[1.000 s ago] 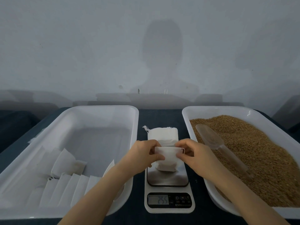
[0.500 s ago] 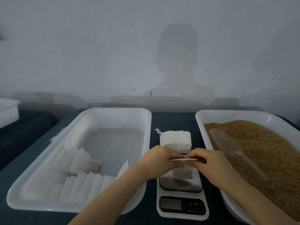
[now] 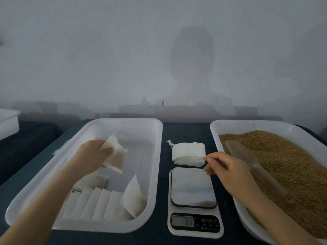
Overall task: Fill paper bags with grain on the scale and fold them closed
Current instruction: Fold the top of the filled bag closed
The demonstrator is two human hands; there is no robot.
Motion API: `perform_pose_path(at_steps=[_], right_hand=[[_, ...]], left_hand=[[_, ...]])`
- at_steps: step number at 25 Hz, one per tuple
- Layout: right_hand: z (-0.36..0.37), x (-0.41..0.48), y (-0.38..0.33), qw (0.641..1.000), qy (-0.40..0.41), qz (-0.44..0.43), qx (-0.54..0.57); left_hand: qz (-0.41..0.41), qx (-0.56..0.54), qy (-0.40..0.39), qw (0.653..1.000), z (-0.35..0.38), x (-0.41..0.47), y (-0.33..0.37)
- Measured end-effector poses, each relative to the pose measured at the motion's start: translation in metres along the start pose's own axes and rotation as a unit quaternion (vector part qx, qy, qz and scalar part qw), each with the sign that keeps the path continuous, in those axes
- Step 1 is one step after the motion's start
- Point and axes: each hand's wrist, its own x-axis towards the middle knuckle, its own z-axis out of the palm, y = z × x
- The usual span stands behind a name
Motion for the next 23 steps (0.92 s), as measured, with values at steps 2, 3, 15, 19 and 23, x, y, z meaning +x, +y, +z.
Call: perform_pose_path(at_steps=[2, 3, 15, 19, 23], right_hand=[[0.000, 0.000, -0.001, 1.000, 0.000, -0.002, -0.005], [0.000, 0.000, -0.001, 1.000, 0.001, -0.001, -0.006], [-0.003, -0.001, 0.000, 1.000, 0.008, 0.009, 0.003], [-0.002, -0.001, 0.000, 1.000, 0.012, 0.014, 0.002], [-0.002, 0.000, 0.001, 1.000, 0.017, 0.023, 0.007]], left_hand=[[-0.060, 0.064, -0.027, 0.996, 0.003, 0.003, -0.030], [-0.093, 0.082, -0.045, 0.991, 0.006, 0.003, -0.041], [-0.193, 0.236, -0.166, 0.938, 0.008, 0.013, -0.052], [-0.058, 0.466, -0.063, 0.881, 0.030, 0.005, -0.007], [0.164, 0.476, 0.064, 0.861, 0.085, 0.012, 0.074]])
